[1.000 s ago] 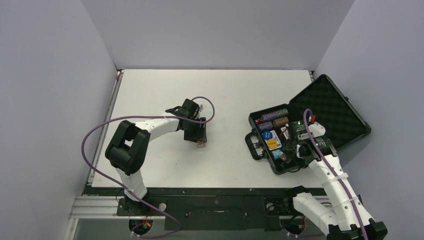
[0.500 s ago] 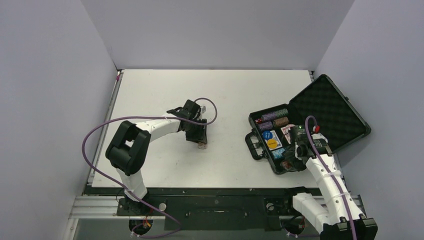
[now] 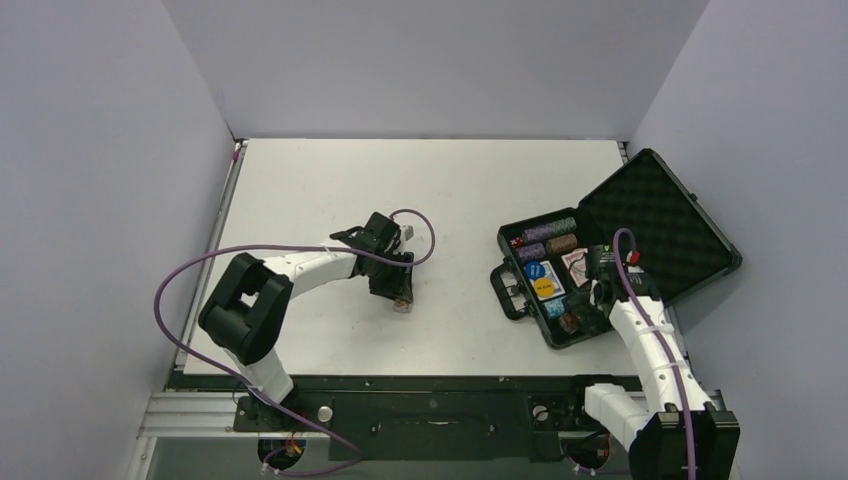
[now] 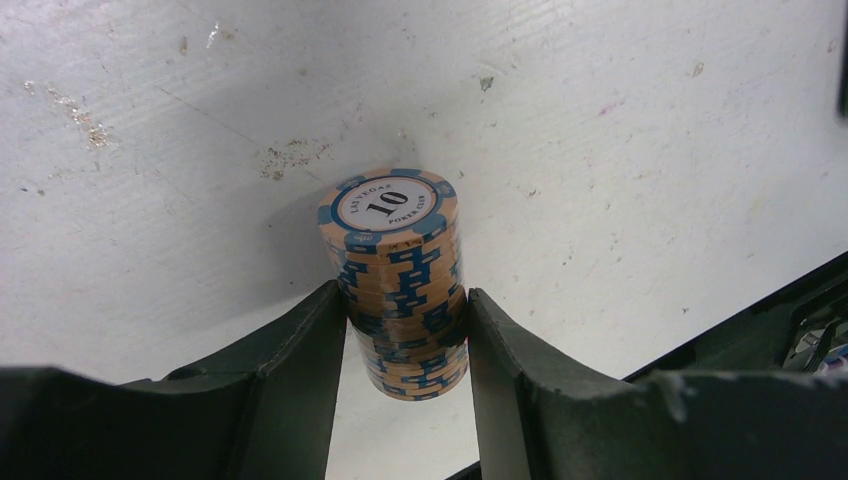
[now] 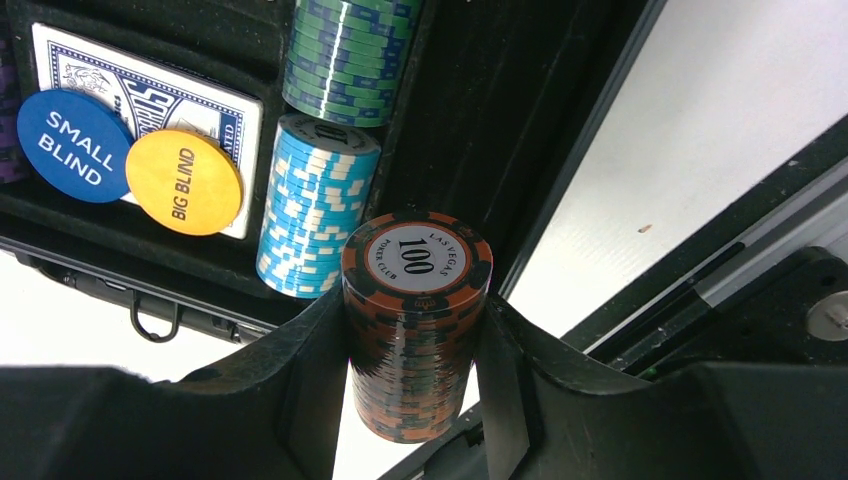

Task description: Pack up texas hold em set

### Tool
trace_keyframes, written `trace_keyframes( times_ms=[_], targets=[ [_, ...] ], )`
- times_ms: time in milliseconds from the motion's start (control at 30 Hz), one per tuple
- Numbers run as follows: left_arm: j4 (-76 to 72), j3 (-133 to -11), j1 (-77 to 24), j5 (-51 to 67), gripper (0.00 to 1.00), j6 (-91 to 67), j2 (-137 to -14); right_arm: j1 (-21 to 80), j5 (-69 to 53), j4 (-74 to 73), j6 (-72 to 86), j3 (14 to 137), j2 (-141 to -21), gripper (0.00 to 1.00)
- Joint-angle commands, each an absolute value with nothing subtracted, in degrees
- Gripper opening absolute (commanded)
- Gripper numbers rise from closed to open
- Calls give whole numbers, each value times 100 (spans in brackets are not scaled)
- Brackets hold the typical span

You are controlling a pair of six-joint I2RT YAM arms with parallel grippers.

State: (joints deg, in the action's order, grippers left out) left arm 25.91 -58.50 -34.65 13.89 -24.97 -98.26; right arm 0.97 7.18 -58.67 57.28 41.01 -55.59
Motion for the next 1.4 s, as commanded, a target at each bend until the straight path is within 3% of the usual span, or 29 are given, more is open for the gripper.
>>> trace_keyframes(
  times_ms=[0, 467, 800, 1033, 1233, 1367],
  targets=[
    [2491, -5783, -3522, 1494, 13, -2364, -9541, -61, 523, -5423, 5598, 4036, -5659, 0],
    [2466, -5649, -3542, 1477, 12, -2257, -9470, -423, 273, -4914, 5557, 3439, -5859, 0],
    [2477, -5749, -3564, 1472, 12, -2206, -9550, -606, 257, -4974, 5674, 3350, -5914, 13],
    [2399, -5798, -3585, 1469, 12, -2235, -9604, -790, 88, -5070, 5639, 3317, -5872, 49],
    [2349, -5814, -3602, 1459, 12, -2263, -9639, -835, -77, -5121, 5523, 3390, -5873, 61],
    [2341, -5825, -3620, 1452, 11, -2267, -9646, -844, -90, -5221, 5418, 3493, -5832, 63]
  ],
)
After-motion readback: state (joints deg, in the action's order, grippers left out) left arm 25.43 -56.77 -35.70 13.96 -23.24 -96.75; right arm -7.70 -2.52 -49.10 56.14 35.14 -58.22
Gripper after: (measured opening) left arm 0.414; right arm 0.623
